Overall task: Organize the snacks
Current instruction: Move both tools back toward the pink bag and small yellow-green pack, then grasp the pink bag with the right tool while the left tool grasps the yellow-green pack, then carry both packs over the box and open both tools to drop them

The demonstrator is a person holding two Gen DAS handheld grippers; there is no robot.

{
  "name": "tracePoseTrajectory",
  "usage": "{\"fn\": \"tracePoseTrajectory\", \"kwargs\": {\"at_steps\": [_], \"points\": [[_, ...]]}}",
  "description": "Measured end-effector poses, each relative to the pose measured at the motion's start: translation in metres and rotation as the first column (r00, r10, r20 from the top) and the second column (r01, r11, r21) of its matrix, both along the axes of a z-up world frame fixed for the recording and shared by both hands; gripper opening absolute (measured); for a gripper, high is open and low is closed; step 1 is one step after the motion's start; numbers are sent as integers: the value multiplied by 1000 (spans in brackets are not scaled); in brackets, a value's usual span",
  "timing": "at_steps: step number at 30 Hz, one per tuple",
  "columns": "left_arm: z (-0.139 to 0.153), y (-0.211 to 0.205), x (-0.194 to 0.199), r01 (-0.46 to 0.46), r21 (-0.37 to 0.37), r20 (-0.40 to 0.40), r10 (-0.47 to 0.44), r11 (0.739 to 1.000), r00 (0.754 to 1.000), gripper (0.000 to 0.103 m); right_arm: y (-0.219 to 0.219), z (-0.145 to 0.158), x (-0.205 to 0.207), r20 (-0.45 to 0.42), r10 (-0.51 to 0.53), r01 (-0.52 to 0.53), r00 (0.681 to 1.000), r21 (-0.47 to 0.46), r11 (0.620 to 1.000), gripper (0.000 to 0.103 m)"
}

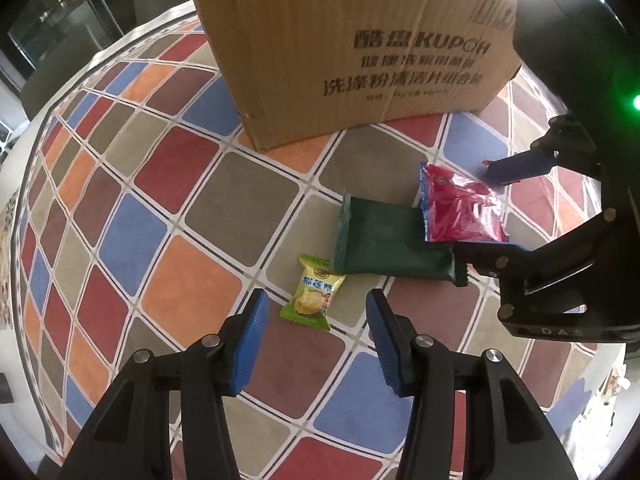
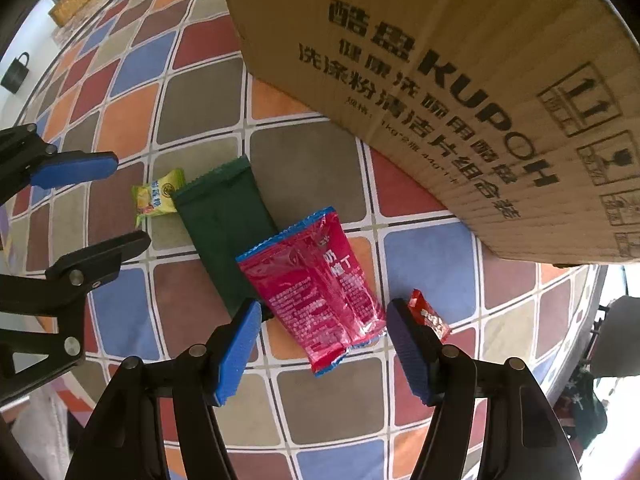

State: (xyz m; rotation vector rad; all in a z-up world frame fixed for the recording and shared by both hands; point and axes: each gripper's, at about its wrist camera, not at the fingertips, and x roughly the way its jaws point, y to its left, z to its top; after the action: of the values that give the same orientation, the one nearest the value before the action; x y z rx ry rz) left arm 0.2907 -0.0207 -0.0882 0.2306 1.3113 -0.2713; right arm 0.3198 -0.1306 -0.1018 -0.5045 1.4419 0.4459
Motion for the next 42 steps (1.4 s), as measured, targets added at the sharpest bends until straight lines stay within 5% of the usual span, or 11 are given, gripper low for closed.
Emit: {"fn": "tracePoseTrajectory", "kwargs": {"at_steps": [8,15,22,42], "points": [[-8,-1,8,5,23,-15,-4,1000,1000,49,-1,-11,2,-29,-1,2,1000,25,1000,66],[-15,0,13,-12,-24,-54,11,1000,998,21,-3,-14,10,-57,-12,15,998,67,998,66],[-14,-1,12,-22,-65,-51,19,998,999,19,-6,-16,12,-70,-22,29,997,107,994,65],[20,-18,-9,-31,-133,33,36,991,999,19,-59,14,4,-38,-128,133,991,224,965,34]]}}
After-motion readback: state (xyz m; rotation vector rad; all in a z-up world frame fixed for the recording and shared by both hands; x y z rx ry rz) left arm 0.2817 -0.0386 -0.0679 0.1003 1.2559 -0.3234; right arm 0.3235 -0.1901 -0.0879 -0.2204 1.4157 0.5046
